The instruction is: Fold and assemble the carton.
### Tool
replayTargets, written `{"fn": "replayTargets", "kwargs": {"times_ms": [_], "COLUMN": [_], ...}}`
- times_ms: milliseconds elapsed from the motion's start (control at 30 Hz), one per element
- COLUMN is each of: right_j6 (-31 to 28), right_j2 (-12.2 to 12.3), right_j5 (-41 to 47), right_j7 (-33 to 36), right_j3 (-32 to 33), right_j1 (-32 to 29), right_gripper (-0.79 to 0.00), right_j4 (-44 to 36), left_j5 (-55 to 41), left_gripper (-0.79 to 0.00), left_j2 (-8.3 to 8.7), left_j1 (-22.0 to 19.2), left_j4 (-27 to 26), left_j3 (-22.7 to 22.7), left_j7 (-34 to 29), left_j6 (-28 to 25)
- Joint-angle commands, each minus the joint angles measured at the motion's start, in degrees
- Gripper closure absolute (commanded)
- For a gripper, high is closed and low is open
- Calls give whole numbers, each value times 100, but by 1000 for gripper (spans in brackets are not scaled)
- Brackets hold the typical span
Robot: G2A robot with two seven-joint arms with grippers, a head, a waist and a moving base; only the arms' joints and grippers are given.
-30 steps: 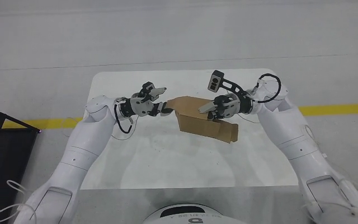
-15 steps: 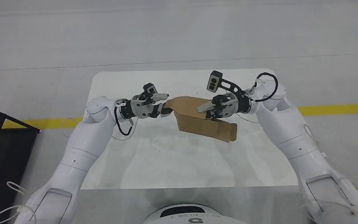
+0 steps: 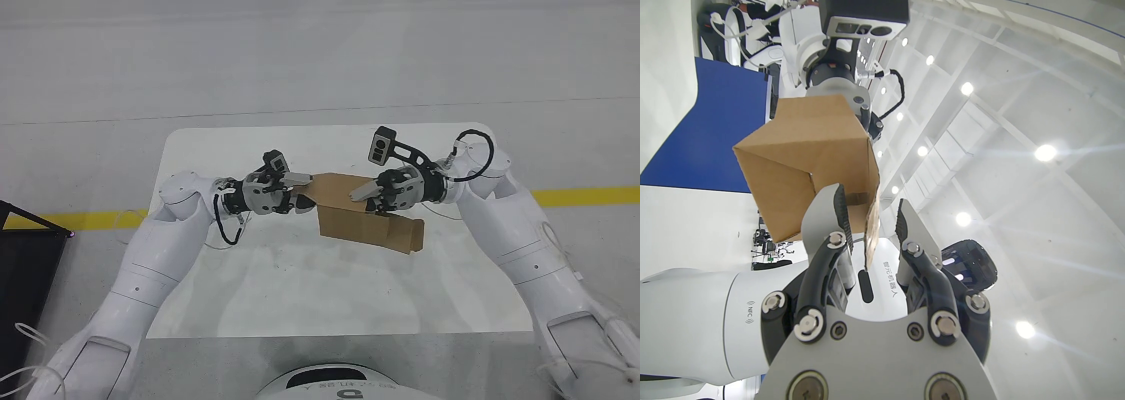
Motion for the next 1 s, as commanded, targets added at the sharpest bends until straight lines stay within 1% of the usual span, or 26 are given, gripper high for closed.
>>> {"fn": "replayTargets", "kwargs": {"times_ms": [0, 467, 967], "right_j6": [0, -60, -52], "right_j2": [3, 10, 12], "right_j5": [10, 161, 197], "right_j7": [1, -46, -93], "right_j3": [7, 77, 86], "right_j1": [-5, -45, -56], "right_gripper": [0, 0, 0], "right_j4": [7, 34, 30], "left_j5": [2, 18, 157], "left_gripper": [-311, -271, -256], "left_j2": [0, -4, -6], "left_j1": [-2, 56, 120], "left_j4": [17, 98, 80], "left_j3": [-4, 12, 95], "left_j7": [-14, -28, -85], "left_j6": [-7, -16, -27]}}
